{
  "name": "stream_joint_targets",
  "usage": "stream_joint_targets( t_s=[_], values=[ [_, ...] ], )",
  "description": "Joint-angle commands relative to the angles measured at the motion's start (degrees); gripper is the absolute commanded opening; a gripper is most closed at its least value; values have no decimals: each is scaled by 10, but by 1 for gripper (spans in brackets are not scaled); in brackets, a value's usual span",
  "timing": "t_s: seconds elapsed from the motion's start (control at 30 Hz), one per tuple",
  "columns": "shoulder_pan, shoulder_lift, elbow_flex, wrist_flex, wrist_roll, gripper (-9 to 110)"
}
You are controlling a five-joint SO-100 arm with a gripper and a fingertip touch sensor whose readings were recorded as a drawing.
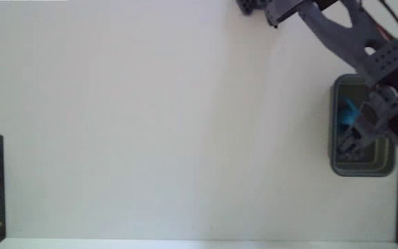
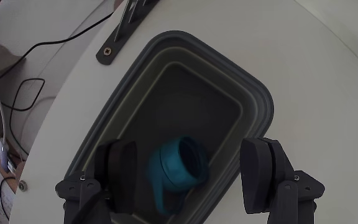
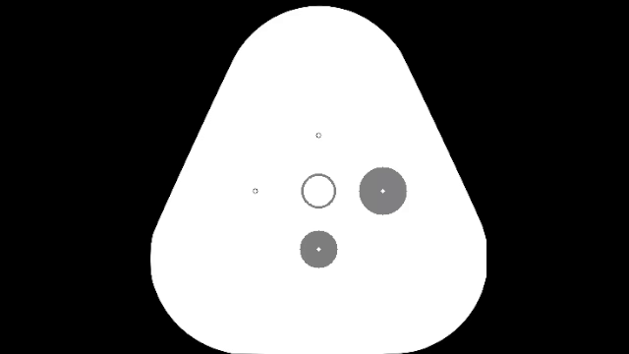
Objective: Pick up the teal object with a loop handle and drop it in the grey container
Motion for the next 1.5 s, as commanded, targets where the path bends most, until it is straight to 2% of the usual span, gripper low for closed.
stream_joint_targets(
  t_s=[0.0,0.67,1.47],
  values=[
    [-11,13,-26,8,3,110],
    [15,46,8,9,3,110],
    [137,206,167,9,3,110]
  ],
)
